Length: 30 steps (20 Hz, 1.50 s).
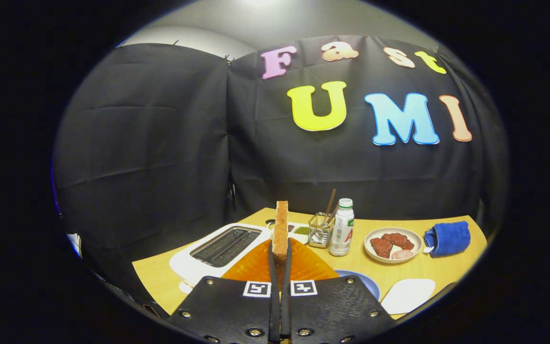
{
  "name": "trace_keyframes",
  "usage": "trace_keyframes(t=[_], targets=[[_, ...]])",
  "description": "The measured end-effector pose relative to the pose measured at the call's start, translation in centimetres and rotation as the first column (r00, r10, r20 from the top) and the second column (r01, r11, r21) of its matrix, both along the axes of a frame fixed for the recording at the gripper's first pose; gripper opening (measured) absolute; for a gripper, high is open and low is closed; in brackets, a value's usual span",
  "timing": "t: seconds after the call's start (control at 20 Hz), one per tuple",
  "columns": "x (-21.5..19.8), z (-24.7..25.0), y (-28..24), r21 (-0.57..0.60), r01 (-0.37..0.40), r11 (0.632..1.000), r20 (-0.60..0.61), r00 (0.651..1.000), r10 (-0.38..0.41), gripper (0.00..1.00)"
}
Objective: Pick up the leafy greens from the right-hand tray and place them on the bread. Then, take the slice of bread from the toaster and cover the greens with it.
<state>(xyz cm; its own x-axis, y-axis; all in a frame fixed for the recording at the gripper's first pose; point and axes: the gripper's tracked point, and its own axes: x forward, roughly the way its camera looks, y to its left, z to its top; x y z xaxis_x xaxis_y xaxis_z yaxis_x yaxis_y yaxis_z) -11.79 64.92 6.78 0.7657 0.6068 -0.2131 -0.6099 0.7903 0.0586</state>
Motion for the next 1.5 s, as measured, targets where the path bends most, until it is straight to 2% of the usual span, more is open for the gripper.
trace_keyframes(t=[0.25,0.65,0.8,1.5], targets=[[1.8,-2.4,-3.0,-0.001,0.072,0.997,-0.028,0.997,-0.072,0.01],[2.5,-5.9,-4.8,0.021,0.104,0.994,-0.096,0.99,-0.102,0.01],[2.8,-7.3,-5.6,0.005,0.137,0.991,-0.094,0.986,-0.135,0.01],[1.4,-9.7,-2.7,-0.002,0.076,0.997,-0.118,0.99,-0.075,0.01]])
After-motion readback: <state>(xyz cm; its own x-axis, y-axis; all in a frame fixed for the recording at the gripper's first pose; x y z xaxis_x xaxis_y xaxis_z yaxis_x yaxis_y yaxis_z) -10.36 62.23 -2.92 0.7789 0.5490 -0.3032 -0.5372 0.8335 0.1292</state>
